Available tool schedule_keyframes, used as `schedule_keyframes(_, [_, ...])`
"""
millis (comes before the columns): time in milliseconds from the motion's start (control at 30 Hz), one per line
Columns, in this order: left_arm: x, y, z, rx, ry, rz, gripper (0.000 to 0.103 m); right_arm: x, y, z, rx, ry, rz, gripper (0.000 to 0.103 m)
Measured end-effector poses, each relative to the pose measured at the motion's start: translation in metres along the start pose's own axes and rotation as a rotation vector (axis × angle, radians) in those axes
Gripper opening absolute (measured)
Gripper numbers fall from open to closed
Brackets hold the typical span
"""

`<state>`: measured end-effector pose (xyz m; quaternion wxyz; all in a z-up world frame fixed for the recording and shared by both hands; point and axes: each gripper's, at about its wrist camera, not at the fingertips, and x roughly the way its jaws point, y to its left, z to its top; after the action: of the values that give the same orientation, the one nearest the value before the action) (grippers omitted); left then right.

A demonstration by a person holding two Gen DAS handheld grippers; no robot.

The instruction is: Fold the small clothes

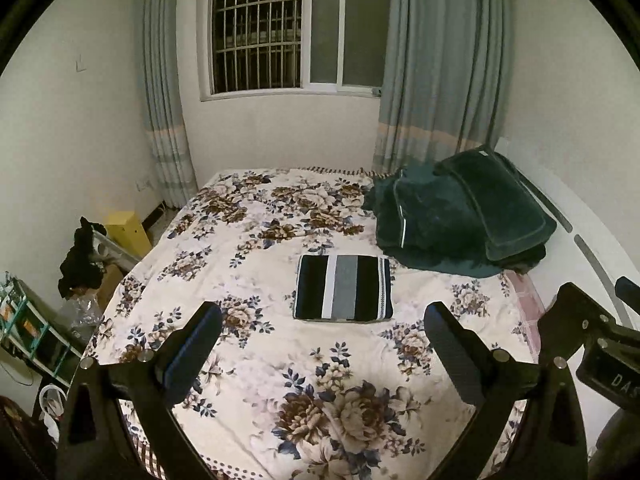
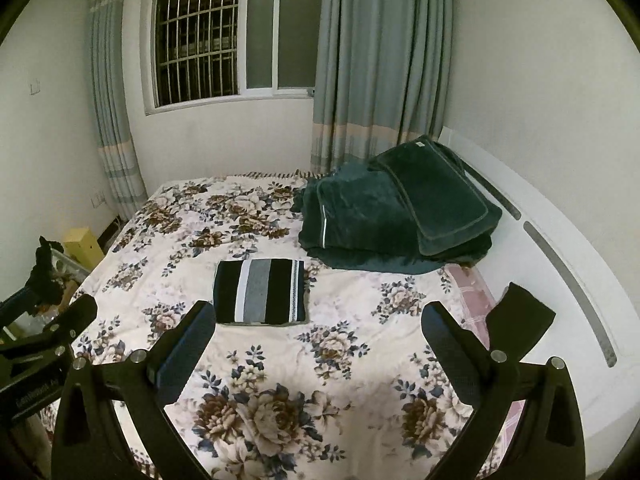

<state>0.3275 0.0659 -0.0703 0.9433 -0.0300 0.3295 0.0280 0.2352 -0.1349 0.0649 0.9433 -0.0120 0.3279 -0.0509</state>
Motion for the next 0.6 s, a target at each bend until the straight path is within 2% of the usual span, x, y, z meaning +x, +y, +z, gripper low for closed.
schedule_keyframes(200, [-0.008,-0.001,0.003,-0.004,-0.018,0.002,0.103,-0.011,-0.008,0.012,-0.023,-0.036,0.014,0.103])
schedule_keyframes(600, [-0.018,-0.001,0.005,-0.01,-0.047,0.025,0.103,-0.002,-0.01,0.021,-0.039,-0.041,0.046,0.103])
